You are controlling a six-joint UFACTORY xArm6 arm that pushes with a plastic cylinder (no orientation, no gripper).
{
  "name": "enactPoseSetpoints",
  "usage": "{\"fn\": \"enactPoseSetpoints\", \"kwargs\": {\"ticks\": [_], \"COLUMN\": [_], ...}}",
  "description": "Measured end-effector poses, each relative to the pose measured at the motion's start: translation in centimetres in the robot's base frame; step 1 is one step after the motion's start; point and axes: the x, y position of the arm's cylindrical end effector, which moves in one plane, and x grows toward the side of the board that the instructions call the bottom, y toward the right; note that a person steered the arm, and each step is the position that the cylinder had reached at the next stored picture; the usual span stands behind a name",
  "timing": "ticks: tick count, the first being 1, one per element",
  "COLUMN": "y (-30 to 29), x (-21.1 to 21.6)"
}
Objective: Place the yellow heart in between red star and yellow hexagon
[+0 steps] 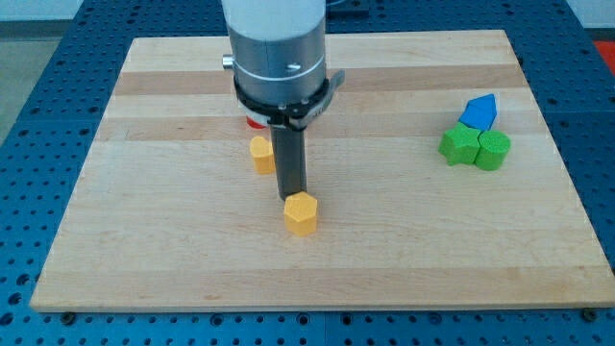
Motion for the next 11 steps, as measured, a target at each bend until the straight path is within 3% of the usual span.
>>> {"fn": "enactPoseSetpoints", "kwargs": {"ticks": [3,5,7,8,11], "y": [0.0,-6.2,-9.5,-8.7,-3.0], "x": [3.4,2.0,-6.6,-9.2,-7.2]}}
